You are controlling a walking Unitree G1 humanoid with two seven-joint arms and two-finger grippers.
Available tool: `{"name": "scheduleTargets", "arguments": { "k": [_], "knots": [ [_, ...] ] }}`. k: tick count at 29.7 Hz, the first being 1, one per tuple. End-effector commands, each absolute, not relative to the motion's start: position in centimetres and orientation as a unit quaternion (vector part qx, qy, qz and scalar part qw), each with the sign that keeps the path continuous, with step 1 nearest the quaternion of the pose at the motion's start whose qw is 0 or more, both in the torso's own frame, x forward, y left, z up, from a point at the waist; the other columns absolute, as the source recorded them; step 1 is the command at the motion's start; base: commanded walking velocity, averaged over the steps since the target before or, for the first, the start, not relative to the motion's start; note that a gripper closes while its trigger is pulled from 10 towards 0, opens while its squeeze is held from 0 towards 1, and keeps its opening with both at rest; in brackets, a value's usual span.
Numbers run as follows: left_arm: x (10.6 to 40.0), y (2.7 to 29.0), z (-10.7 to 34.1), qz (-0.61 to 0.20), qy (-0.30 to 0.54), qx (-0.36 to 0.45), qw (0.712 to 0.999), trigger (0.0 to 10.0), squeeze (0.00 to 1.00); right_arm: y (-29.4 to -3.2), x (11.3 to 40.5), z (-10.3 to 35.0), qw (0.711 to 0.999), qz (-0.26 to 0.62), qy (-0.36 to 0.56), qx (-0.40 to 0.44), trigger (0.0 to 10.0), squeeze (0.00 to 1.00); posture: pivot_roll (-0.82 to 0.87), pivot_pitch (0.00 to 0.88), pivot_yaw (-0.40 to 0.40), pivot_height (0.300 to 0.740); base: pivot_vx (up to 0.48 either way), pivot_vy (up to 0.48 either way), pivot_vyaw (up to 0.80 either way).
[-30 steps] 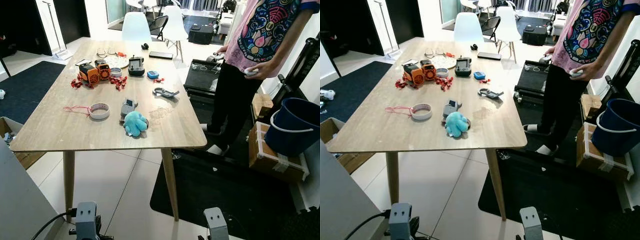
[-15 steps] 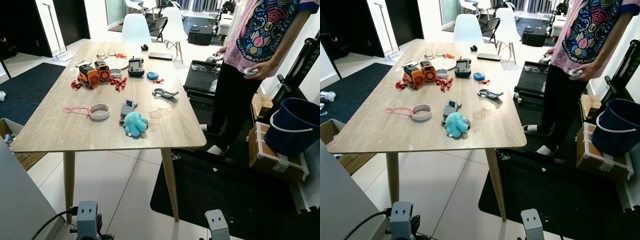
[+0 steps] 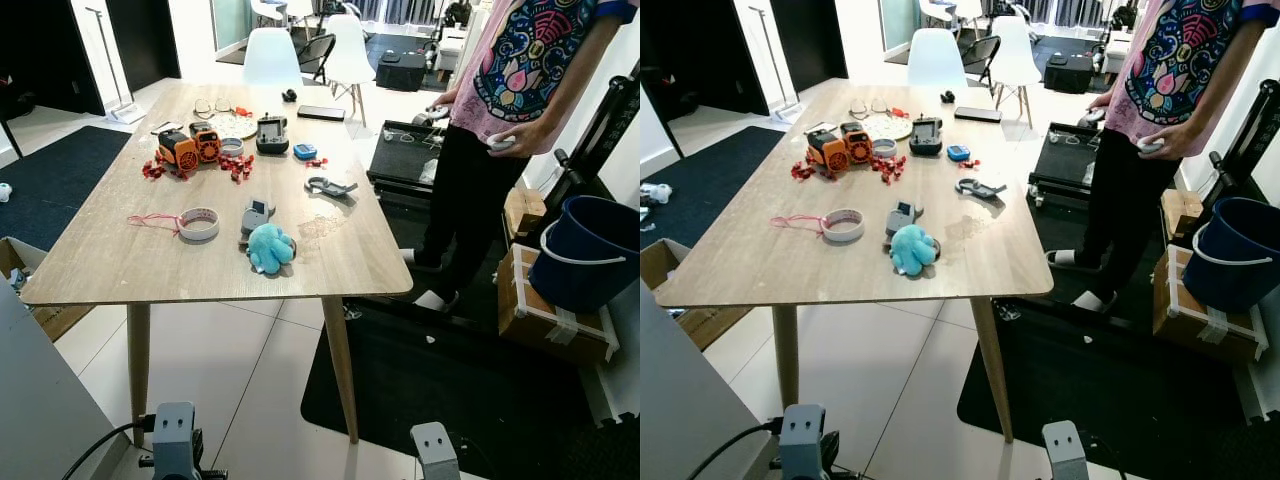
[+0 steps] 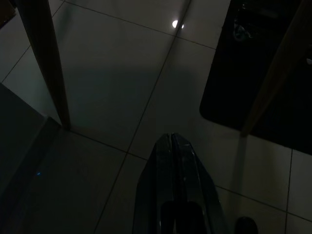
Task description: Hang keys on a hook
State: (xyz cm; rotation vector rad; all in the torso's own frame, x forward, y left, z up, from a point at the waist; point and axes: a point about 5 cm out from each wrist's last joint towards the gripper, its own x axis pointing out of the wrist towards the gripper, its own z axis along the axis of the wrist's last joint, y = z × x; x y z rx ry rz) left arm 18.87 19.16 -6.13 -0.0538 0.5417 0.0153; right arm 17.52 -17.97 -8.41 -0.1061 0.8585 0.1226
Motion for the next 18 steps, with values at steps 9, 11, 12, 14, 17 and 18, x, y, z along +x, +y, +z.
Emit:
{"name": "scheduleTargets", "arguments": {
  "k": [9, 11, 12, 14, 17, 18],
  "knots": [
    [18.8, 19.4, -6.0, 0.011, 0.261, -0.017, 0.965, 10.0, 0.0, -17.8, 17.8, -8.2, 0.91, 0.064, 0.405, -0.05, 10.0, 0.0, 0.05, 0.0, -0.033, 0.74, 0.0, 0.0, 0.0],
    [18.9, 19.4, -5.9, 0.012, 0.258, -0.017, 0.966, 10.0, 0.0, -17.7, 18.1, -8.1, 0.912, 0.067, 0.402, -0.051, 10.0, 0.0, 0.05, 0.0, -0.033, 0.74, 0.0, 0.0, 0.0],
    [18.9, 19.3, -5.9, 0.01, 0.256, -0.017, 0.966, 10.0, 0.0, -17.7, 18.2, -8.0, 0.913, 0.068, 0.4, -0.051, 10.0, 0.0, 0.05, 0.0, -0.033, 0.74, 0.0, 0.0, 0.0],
    [18.9, 19.2, -5.9, 0.007, 0.256, -0.014, 0.966, 10.0, 0.0, -17.8, 18.3, -8.0, 0.913, 0.068, 0.399, -0.051, 10.0, 0.0, 0.05, 0.0, -0.035, 0.74, 0.0, 0.0, 0.0],
    [18.7, 19.2, -6.0, 0.004, 0.259, -0.011, 0.966, 10.0, 0.0, -17.8, 18.5, -7.9, 0.914, 0.068, 0.397, -0.05, 10.0, 0.0, 0.06, 0.0, -0.035, 0.74, 0.0, 0.0, 0.0],
    [18.6, 19.2, -6.0, 0.004, 0.26, -0.01, 0.966, 10.0, 0.0, -17.8, 18.5, -7.9, 0.914, 0.069, 0.397, -0.051, 10.0, 0.0, 0.06, 0.0, -0.036, 0.74, 0.0, 0.0, 0.0]
  ]
}}
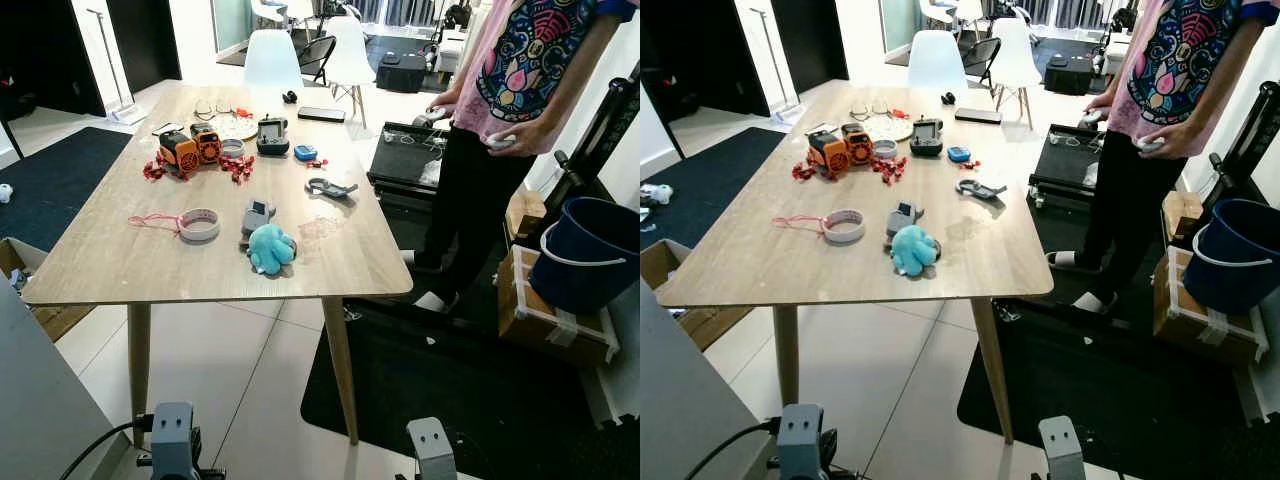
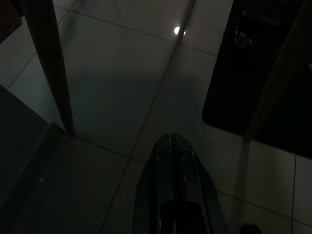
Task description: Hang keys on a hook
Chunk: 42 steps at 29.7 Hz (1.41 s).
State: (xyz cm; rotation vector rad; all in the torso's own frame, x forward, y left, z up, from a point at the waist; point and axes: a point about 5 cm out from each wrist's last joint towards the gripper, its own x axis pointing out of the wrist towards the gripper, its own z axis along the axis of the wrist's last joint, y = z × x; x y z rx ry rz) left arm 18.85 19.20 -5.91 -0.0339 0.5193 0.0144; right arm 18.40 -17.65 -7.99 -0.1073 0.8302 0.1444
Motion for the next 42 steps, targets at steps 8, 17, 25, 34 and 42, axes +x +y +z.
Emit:
{"name": "scheduleTargets", "arguments": {
  "k": [8, 17, 25, 34, 42],
  "knots": [
    [18.14, 19.19, -6.23, 0.008, 0.264, -0.012, 0.964, 10.0, 0.0, -17.25, 18.24, -8.03, 0.912, 0.082, 0.398, -0.054, 10.0, 0.0, 0.06, 0.011, -0.044, 0.74, 0.0, 0.0, 0.0],
    [18.09, 19.09, -6.28, 0.009, 0.266, -0.013, 0.964, 10.0, 0.0, -16.95, 18.3, -8.01, 0.912, 0.09, 0.396, -0.057, 10.0, 0.0, 0.07, 0.018, -0.05, 0.74, 0.0, 0.0, 0.0],
    [18.03, 19.04, -6.39, 0.01, 0.27, -0.014, 0.963, 10.0, 0.0, -16.88, 18.51, -7.91, 0.912, 0.095, 0.394, -0.06, 10.0, 0.0, 0.07, 0.02, -0.053, 0.74, 0.0, 0.0, 0.0],
    [17.98, 19.02, -6.46, 0.009, 0.274, -0.012, 0.962, 10.0, 0.0, -16.91, 18.67, -7.82, 0.913, 0.095, 0.392, -0.061, 10.0, 0.0, 0.07, 0.017, -0.054, 0.74, 0.0, 0.0, 0.0],
    [18.01, 19.13, -6.54, 0.009, 0.279, -0.011, 0.96, 10.0, 0.0, -16.86, 18.79, -7.77, 0.914, 0.095, 0.391, -0.058, 10.0, 0.0, 0.06, 0.019, -0.052, 0.74, 0.0, 0.0, 0.0]
  ]
}}
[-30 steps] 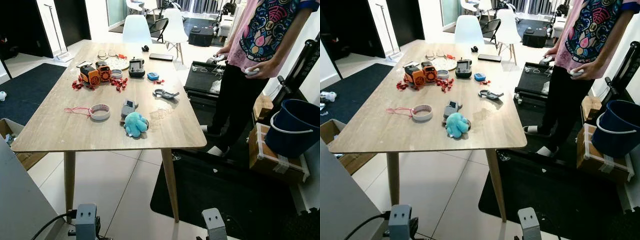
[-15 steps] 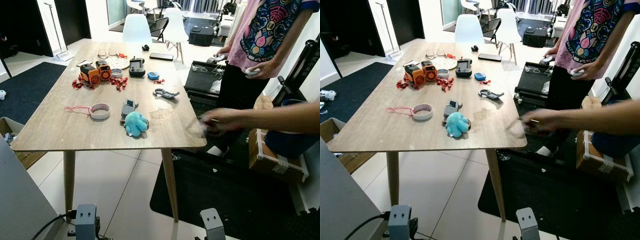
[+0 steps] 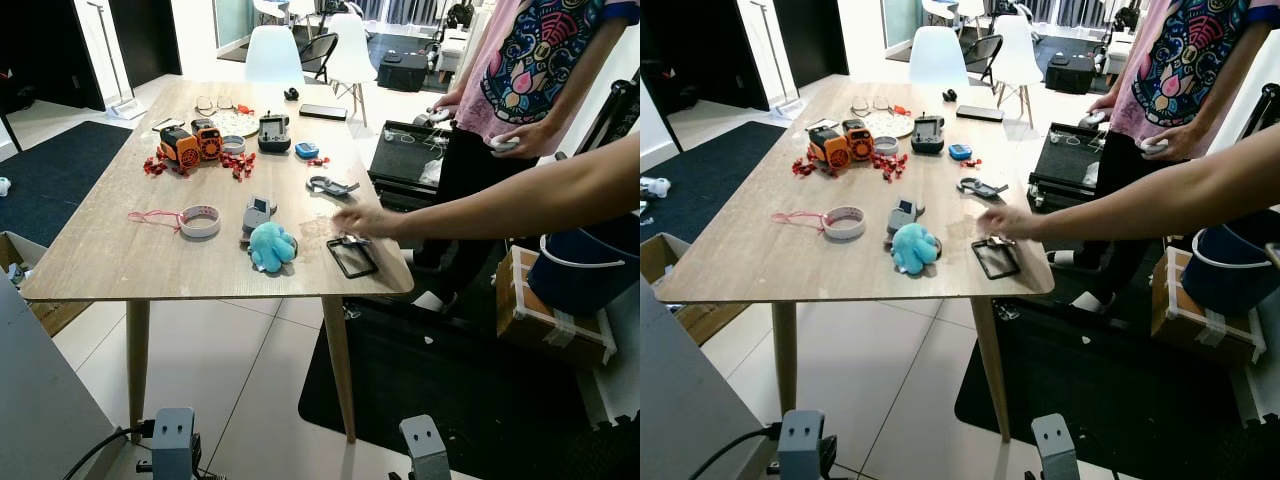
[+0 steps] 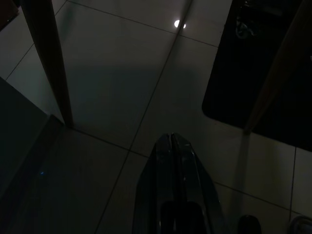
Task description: Hang keys on a hook
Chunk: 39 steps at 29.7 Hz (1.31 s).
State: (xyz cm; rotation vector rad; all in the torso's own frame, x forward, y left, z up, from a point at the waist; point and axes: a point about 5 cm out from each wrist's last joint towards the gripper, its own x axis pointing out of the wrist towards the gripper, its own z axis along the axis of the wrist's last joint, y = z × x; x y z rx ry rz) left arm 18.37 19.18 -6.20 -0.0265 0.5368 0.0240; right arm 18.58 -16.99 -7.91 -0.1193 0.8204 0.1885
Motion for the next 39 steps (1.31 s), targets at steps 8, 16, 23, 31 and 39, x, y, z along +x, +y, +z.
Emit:
{"name": "scheduleTargets", "arguments": {
  "k": [8, 16, 23, 31, 39],
  "knots": [
    [17.94, 18.98, -6.68, 0.011, 0.286, -0.018, 0.958, 10.0, 0.0, -16.97, 18.82, -7.75, 0.914, 0.095, 0.391, -0.059, 10.0, 0.0, 0.06, 0.019, -0.053, 0.74, 0.0, 0.0, 0.0],
    [17.82, 19.08, -6.87, 0.019, 0.296, -0.011, 0.955, 10.0, 0.0, -17.02, 18.85, -7.74, 0.913, 0.094, 0.392, -0.059, 10.0, 0.0, 0.06, 0.019, -0.054, 0.74, 0.0, 0.0, 0.0],
    [17.85, 18.98, -6.78, 0.015, 0.29, -0.01, 0.957, 10.0, 0.0, -16.99, 18.83, -7.76, 0.913, 0.095, 0.393, -0.06, 10.0, 0.0, 0.06, 0.02, -0.053, 0.74, 0.0, 0.0, 0.0],
    [17.8, 18.82, -6.72, 0.004, 0.284, -0.008, 0.959, 10.0, 0.0, -17.08, 18.68, -7.83, 0.912, 0.094, 0.395, -0.061, 10.0, 0.0, 0.06, 0.021, -0.054, 0.74, 0.0, 0.0, 0.0],
    [17.5, 18.95, -6.89, 0.004, 0.29, -0.009, 0.957, 10.0, 0.0, -17.13, 18.64, -7.86, 0.911, 0.094, 0.396, -0.061, 10.0, 0.0, 0.06, 0.022, -0.054, 0.74, 0.0, 0.0, 0.0]
  ]
}}
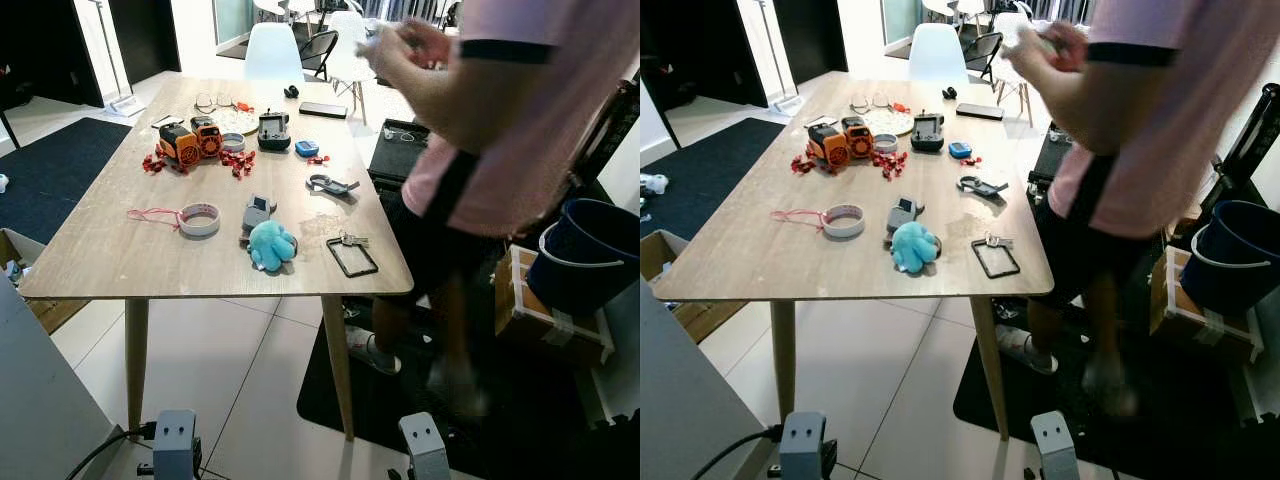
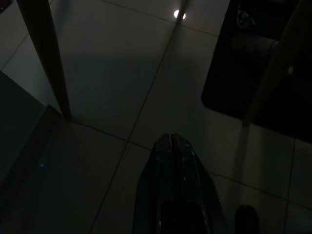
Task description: Hang keys on a hook
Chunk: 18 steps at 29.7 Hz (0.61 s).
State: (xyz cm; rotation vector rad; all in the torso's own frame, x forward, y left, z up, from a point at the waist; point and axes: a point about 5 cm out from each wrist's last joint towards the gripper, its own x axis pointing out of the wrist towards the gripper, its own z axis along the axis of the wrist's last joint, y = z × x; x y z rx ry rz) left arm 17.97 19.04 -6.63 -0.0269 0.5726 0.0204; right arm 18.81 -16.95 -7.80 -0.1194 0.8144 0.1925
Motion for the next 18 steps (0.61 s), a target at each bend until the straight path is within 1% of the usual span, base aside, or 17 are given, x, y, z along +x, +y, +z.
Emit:
{"name": "scheduleTargets", "arguments": {
  "k": [1, 18],
  "knots": [
    [17.43, 18.96, -6.93, 0.004, 0.291, -0.01, 0.957, 10.0, 0.0, -17.13, 18.63, -7.86, 0.911, 0.094, 0.396, -0.061, 10.0, 0.0, 0.06, 0.023, -0.054, 0.74, 0.0, 0.0, 0.0],
    [16.94, 18.97, -7.25, 0.006, 0.303, -0.011, 0.953, 10.0, 0.0, -17.08, 18.15, -8.1, 0.909, 0.094, 0.402, -0.059, 10.0, 0.0, 0.06, 0.027, -0.05, 0.74, 0.0, 0.0, 0.0]
  ]
}}
